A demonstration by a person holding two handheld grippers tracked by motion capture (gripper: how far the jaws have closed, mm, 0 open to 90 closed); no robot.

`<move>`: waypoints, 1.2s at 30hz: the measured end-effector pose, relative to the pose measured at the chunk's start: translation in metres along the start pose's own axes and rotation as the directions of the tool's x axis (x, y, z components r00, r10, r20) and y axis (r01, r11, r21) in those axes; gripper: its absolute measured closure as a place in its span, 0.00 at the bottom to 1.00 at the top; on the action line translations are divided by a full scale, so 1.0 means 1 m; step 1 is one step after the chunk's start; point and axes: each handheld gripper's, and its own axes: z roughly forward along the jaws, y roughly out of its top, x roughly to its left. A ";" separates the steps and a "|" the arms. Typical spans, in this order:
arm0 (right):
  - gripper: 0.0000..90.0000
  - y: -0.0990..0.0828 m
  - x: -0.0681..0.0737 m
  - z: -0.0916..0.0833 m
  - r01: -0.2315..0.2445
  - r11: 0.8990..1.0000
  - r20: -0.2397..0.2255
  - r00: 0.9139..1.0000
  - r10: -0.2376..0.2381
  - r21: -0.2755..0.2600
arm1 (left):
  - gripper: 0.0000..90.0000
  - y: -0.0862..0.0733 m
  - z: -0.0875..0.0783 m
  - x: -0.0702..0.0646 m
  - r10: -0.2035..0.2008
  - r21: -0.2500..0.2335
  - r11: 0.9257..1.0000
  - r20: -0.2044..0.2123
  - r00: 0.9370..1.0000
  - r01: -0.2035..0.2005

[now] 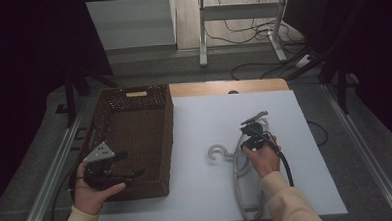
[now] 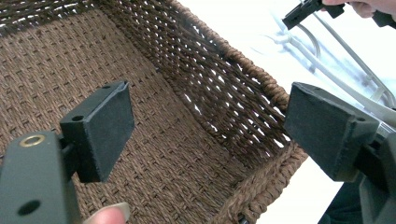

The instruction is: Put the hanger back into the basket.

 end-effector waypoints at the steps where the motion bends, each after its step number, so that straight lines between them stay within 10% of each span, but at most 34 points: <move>1: 0.90 0.001 0.000 -0.005 -0.005 1.000 -0.032 0.999 0.004 -0.021 | 0.18 0.000 0.000 0.000 0.000 0.000 1.000 0.000 1.000 0.000; 9: 0.91 0.005 -0.004 -0.034 -0.031 0.993 -0.159 0.987 0.012 -0.118 | 0.18 0.001 -0.001 -0.001 0.000 -0.009 1.000 -0.005 1.000 -0.001; 21: 0.91 0.006 -0.012 -0.092 -0.096 0.949 -0.318 0.948 -0.004 -0.299 | 0.18 0.006 0.002 -0.013 0.014 -0.013 1.000 0.007 1.000 -0.014; 30: 0.91 0.005 -0.013 -0.099 -0.121 0.936 -0.366 0.931 -0.008 -0.330 | 0.19 0.029 0.017 -0.045 0.025 -0.020 1.000 0.083 0.996 -0.024; 36: 0.91 0.004 -0.014 -0.103 -0.127 0.929 -0.380 0.925 -0.015 -0.347 | 0.19 0.049 0.041 -0.074 0.049 -0.018 0.999 0.199 0.979 -0.047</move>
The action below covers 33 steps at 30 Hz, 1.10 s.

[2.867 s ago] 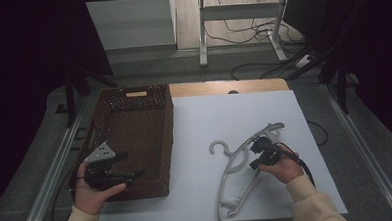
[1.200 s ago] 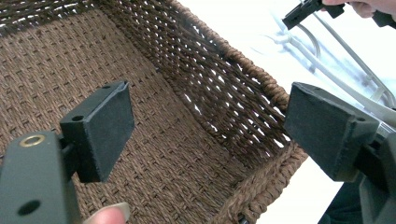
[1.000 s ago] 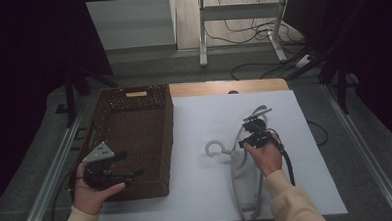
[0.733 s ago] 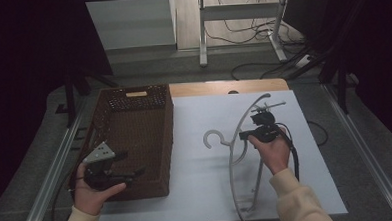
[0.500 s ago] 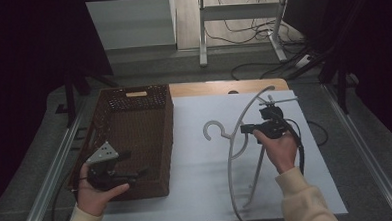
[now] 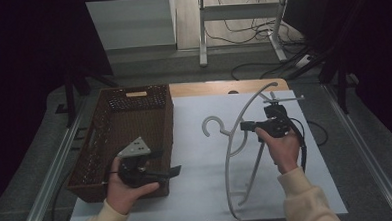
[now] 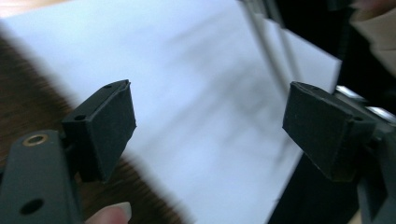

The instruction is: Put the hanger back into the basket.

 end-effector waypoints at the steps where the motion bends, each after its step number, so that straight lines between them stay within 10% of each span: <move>1: 0.91 0.000 0.000 0.000 -0.001 1.000 -0.002 1.000 0.001 -0.001 | 0.19 0.002 0.006 -0.004 0.006 0.007 1.000 0.013 1.000 -0.006; 13: 0.91 -0.001 0.000 -0.001 0.014 1.000 -0.026 1.000 -0.014 -0.015 | 0.24 0.022 0.084 -0.028 0.030 0.092 0.995 0.100 0.995 -0.039; 20: 0.91 -0.001 -0.002 -0.002 0.005 1.000 -0.052 0.999 -0.007 -0.027 | 0.29 0.024 0.124 -0.020 -0.061 0.137 0.990 0.184 0.981 0.036; 33: 0.92 -0.002 0.002 0.000 0.001 0.999 -0.114 0.993 -0.006 -0.040 | 0.82 0.023 0.135 -0.012 -0.108 0.121 0.989 0.215 0.971 0.083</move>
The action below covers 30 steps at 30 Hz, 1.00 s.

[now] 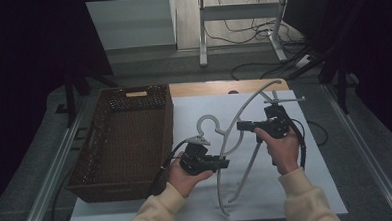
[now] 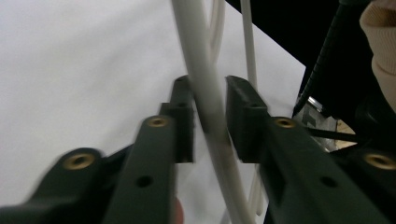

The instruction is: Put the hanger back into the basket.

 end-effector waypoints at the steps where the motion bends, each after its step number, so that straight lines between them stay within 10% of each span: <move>1: 0.92 0.000 0.000 0.000 0.000 1.000 -0.001 1.000 0.000 -0.002 | 0.83 0.000 -0.001 0.000 -0.007 -0.002 1.000 -0.003 1.000 0.007; 12: 0.89 0.002 0.003 -0.009 0.015 0.999 -0.038 0.999 -0.017 -0.043 | 0.88 0.001 -0.023 0.000 -0.049 -0.119 0.992 -0.006 0.999 0.048; 20: 0.50 0.002 0.007 -0.012 0.079 0.995 -0.010 0.997 -0.080 -0.053 | 0.88 0.002 -0.041 0.004 -0.062 -0.183 0.982 -0.019 0.998 0.057; 30: 0.37 -0.006 0.003 -0.024 0.107 0.993 -0.040 0.993 -0.109 -0.043 | 0.88 0.004 -0.055 0.005 -0.052 -0.205 0.978 -0.043 0.998 0.043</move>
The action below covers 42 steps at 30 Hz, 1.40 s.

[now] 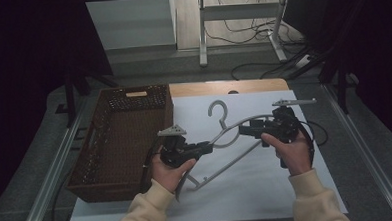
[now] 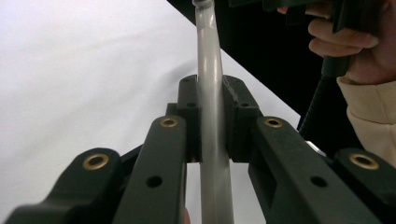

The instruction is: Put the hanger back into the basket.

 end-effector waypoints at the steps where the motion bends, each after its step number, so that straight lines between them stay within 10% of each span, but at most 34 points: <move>1: 0.37 -0.002 -0.001 -0.001 -0.003 1.000 -0.001 1.000 0.003 0.005 | 0.88 0.000 -0.001 0.000 0.001 -0.002 1.000 0.000 1.000 -0.001; 17: 0.37 -0.052 -0.049 -0.046 -0.067 0.997 0.051 0.996 0.069 -0.045 | 0.88 0.017 -0.038 -0.011 0.066 -0.018 0.998 -0.048 0.997 -0.067; 42: 0.37 -0.062 -0.058 -0.034 -0.050 0.999 0.100 0.994 0.048 0.015 | 0.88 0.049 -0.152 0.028 0.046 -0.135 0.988 -0.207 0.977 -0.075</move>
